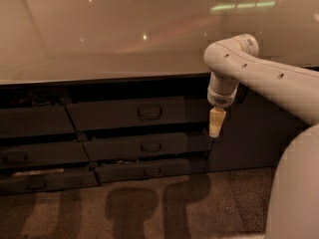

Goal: Open top drawer

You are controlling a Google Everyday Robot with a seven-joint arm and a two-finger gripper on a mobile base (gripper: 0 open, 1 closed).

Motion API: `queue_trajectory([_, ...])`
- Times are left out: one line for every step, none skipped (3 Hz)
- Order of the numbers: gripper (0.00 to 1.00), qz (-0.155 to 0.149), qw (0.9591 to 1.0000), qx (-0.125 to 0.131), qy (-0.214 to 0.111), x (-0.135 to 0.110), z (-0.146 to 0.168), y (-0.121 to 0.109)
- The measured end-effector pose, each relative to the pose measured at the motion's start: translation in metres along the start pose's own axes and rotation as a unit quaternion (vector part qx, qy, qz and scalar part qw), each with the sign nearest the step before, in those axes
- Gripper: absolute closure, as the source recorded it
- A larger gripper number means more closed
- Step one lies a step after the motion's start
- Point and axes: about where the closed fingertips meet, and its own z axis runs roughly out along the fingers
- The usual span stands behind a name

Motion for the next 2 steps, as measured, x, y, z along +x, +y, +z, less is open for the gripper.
queue_trajectory([0.00,-0.018,0.9991,-0.010,0.036,-0.026,0.009,-0.002])
queue_trajectory([0.00,-0.070,0.9952,-0.011,0.068,-0.078,0.012,0.005])
